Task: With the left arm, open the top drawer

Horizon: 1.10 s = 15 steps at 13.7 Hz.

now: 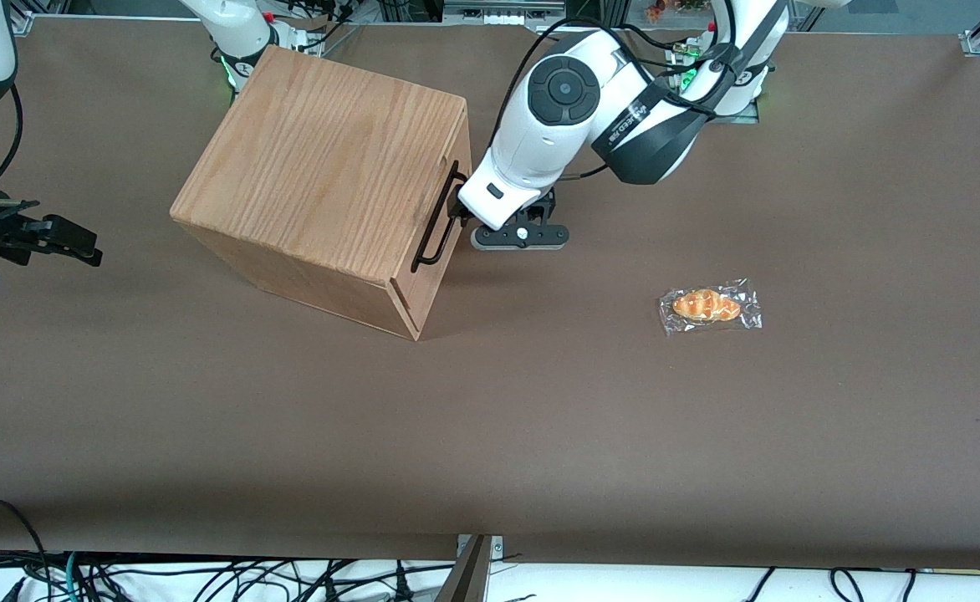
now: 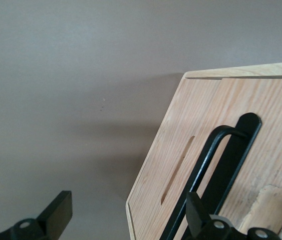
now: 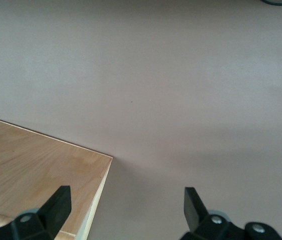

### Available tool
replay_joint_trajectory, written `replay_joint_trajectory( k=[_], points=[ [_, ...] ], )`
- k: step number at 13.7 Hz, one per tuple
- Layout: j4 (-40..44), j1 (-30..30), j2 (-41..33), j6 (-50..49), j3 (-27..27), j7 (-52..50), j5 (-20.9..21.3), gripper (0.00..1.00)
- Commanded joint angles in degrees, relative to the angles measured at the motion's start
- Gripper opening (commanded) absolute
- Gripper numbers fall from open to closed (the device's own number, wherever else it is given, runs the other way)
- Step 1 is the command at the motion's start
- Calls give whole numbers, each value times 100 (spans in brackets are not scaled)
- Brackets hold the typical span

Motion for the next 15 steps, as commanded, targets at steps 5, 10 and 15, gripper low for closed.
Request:
replay_joint_trajectory(
  k=[5,10,15],
  points=[
    [253,-134,325,98,17,695,-45,100],
    [271,-231,396,178,8,686,-63,100],
    [271,-310,440,196,8,695,-72,100]
  ],
)
